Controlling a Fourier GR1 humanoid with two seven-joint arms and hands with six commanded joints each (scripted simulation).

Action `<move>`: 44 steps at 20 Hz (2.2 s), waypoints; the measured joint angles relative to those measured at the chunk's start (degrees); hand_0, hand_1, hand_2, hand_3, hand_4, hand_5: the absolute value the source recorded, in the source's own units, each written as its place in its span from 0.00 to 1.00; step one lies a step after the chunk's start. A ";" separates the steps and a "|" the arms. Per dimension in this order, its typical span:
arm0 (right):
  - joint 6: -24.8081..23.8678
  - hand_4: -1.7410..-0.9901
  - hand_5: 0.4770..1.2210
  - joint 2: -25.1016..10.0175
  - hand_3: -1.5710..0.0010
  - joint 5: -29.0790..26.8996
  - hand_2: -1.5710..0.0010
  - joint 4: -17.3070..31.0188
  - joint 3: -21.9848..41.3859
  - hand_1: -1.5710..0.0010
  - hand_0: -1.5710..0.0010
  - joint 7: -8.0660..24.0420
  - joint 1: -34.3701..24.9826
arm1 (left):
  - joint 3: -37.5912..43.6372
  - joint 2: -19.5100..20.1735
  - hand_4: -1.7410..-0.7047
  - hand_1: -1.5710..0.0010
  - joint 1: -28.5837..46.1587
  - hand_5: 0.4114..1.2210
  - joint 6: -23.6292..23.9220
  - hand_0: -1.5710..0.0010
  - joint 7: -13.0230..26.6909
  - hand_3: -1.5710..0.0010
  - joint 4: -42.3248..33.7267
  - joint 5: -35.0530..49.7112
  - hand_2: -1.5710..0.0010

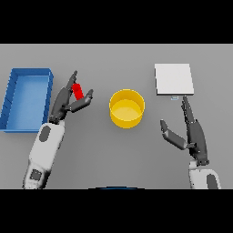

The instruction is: Pick up the red beaker and tilt it to pour out 1 green nut into yellow bowl. Pick up the yellow bowl and place it on the metallic measuring scale.

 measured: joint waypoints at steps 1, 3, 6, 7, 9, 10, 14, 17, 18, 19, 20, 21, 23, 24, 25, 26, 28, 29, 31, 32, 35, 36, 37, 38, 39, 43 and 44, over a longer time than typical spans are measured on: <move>0.02 0.63 0.22 -0.26 1.00 -0.13 1.00 -0.40 -0.20 1.00 1.00 -0.14 0.26 | 0.35 -0.25 0.42 1.00 -0.56 0.34 -0.06 1.00 -0.71 1.00 0.80 0.37 1.00; 0.45 0.64 0.22 -0.76 1.00 -0.22 1.00 -0.57 -0.24 1.00 1.00 -0.33 0.47 | 1.16 -0.36 0.40 1.00 -1.69 0.35 -0.41 1.00 -2.24 1.00 2.64 1.09 1.00; 0.09 0.64 0.22 -0.51 1.00 -0.07 1.00 -0.48 -0.26 1.00 1.00 1.12 -0.42 | 2.35 -0.53 0.35 0.98 -2.93 0.39 -0.34 1.00 -4.03 0.98 4.73 1.95 0.96; -0.02 0.64 0.22 -0.39 1.00 0.50 1.00 -0.32 0.12 1.00 1.00 0.21 -0.11 | 2.95 -1.27 0.32 0.91 -3.69 0.42 0.11 0.92 -4.46 0.92 5.49 2.56 0.88; 0.28 0.64 0.23 -1.20 1.00 -0.24 1.00 -1.16 -0.59 1.00 1.00 -0.31 0.56 | 4.20 -2.18 0.28 0.69 -4.44 0.57 1.30 0.72 -4.29 0.65 6.82 3.46 0.67; 0.00 0.65 0.23 -0.66 1.00 0.22 1.00 -0.80 -0.19 1.00 1.00 0.27 0.28 | 4.43 -2.58 0.23 0.55 -4.82 0.65 2.17 0.58 -4.06 0.54 7.53 3.33 0.53; -0.33 0.65 0.22 -0.37 1.00 0.41 1.00 -0.27 -0.19 1.00 1.00 -0.48 0.61 | 3.34 -2.06 0.16 0.23 -6.74 0.86 3.12 0.24 -4.31 0.30 9.83 0.83 0.22; -0.60 0.64 0.23 0.06 1.00 0.73 1.00 -0.06 0.05 1.00 1.00 -0.30 1.10 | 2.46 -2.71 0.23 0.12 -5.89 0.93 2.98 0.12 -4.63 0.16 8.92 -0.09 0.11; -0.66 0.64 0.22 0.02 1.00 0.74 1.00 -0.11 -0.01 1.00 1.00 -0.61 1.19 | 2.40 -3.06 0.18 0.09 -5.62 0.92 3.10 0.10 -3.66 0.12 8.29 -0.30 0.09; -0.49 0.65 0.22 0.14 1.00 0.19 1.00 -0.73 -0.07 1.00 1.00 -0.91 1.17 | 2.45 -3.30 0.15 0.07 -5.08 0.91 3.81 0.08 -3.60 0.10 7.58 0.03 0.07; -0.39 0.64 0.22 0.05 1.00 0.05 1.00 -0.67 -0.18 1.00 1.00 -0.44 1.32 | 2.59 -3.43 0.12 0.06 -4.76 0.90 3.96 0.06 -4.28 0.08 6.82 0.85 0.06; -0.16 0.64 0.23 -0.04 1.00 -0.28 1.00 -0.70 -0.28 1.00 1.00 -0.62 1.48 | 2.72 -3.61 0.09 0.05 -4.87 0.89 4.39 0.05 -4.71 0.06 6.00 1.52 0.05; -0.95 0.64 0.23 0.12 1.00 0.76 1.00 -0.25 -0.11 1.00 1.00 -0.22 0.68 | 3.51 -3.42 0.06 0.03 -5.26 0.88 4.48 0.03 -5.96 0.04 4.93 3.38 0.03; -0.91 0.64 0.23 0.11 1.00 0.90 1.00 -0.22 -0.01 1.00 1.00 -0.10 0.60 | 3.77 -3.62 0.05 0.02 -5.91 0.87 5.11 0.03 -5.28 0.03 4.63 3.99 0.02; -0.94 0.64 0.23 -0.07 1.00 0.83 1.00 -0.22 -0.19 1.00 1.00 0.17 0.20 | 3.47 -3.19 0.04 0.02 -6.07 0.87 5.39 0.02 -4.80 0.03 3.31 4.06 0.02; -0.88 0.64 0.24 -0.32 1.00 1.25 1.00 0.03 -0.04 1.00 1.00 -0.42 0.49 | 3.11 -2.34 0.03 0.02 -5.60 0.87 5.57 0.02 -4.49 0.02 2.28 3.84 0.02; -0.78 0.64 0.24 -0.09 1.00 1.38 1.00 -0.26 0.31 1.00 1.00 -1.07 0.78 | 0.47 -1.54 0.02 0.01 -5.45 0.87 5.68 0.01 -3.00 0.01 -1.23 2.26 0.01; -0.85 0.64 0.25 -0.10 1.00 1.56 1.00 -0.31 0.36 1.00 1.00 -0.69 0.50 | -1.35 -1.24 0.02 0.01 -5.92 0.87 5.57 0.01 -1.54 0.01 -2.69 0.98 0.01; -0.49 0.65 0.25 -0.90 1.00 1.19 1.00 -0.26 -0.17 1.00 1.00 -0.88 0.41 | -4.80 1.81 0.01 0.01 -6.68 0.88 4.23 0.01 2.92 0.01 -4.14 -2.43 0.00; -0.83 0.65 0.26 -0.90 1.00 1.64 1.00 -0.53 -0.09 1.00 1.00 -0.92 0.68 | -6.72 2.93 0.01 0.00 -7.65 0.88 3.36 0.00 5.22 0.01 -4.72 -4.16 0.00; -0.68 0.65 0.27 -0.84 1.00 2.20 1.00 -1.13 0.46 1.00 1.00 -0.34 1.17 | -10.60 4.55 0.01 0.00 -8.55 0.87 2.02 0.00 8.37 0.01 -5.80 -7.13 0.00; -1.04 0.65 0.27 -0.84 1.00 2.53 1.00 -0.70 0.33 1.00 1.00 0.24 0.64 | -11.55 4.88 0.01 0.00 -8.70 0.86 1.88 0.00 9.17 0.01 -6.01 -7.80 0.00; -0.75 0.65 0.27 -0.87 1.00 2.34 1.00 -1.33 0.51 1.00 1.00 -0.55 1.18 | -12.41 5.22 0.01 0.00 -8.79 0.87 1.81 0.00 9.75 0.01 -6.18 -8.39 0.00; -0.50 0.65 0.27 -1.00 1.00 1.69 1.00 -0.74 0.04 1.00 1.00 0.42 0.84 | -13.65 5.38 0.01 0.00 -8.53 0.87 1.65 0.00 10.25 0.00 -6.89 -9.07 0.00; -0.57 0.65 0.27 -1.01 1.00 1.72 1.00 -0.59 -0.03 1.00 1.00 0.68 0.57 | -14.43 6.00 0.01 0.00 -9.32 0.87 1.85 0.00 12.11 0.00 -6.84 -10.19 0.00; -0.30 0.65 0.28 -0.61 1.00 1.82 1.00 -1.31 0.57 1.00 1.00 0.27 1.59 | -21.85 9.43 0.00 0.00 -12.91 0.89 1.18 0.00 17.79 0.00 -5.57 -19.32 0.00; -0.09 0.65 0.29 -0.40 1.00 1.39 1.00 -1.51 0.59 1.00 1.00 0.60 1.32 | -24.25 10.12 0.00 0.00 -14.12 0.88 0.67 0.00 18.31 0.00 -5.04 -21.92 0.00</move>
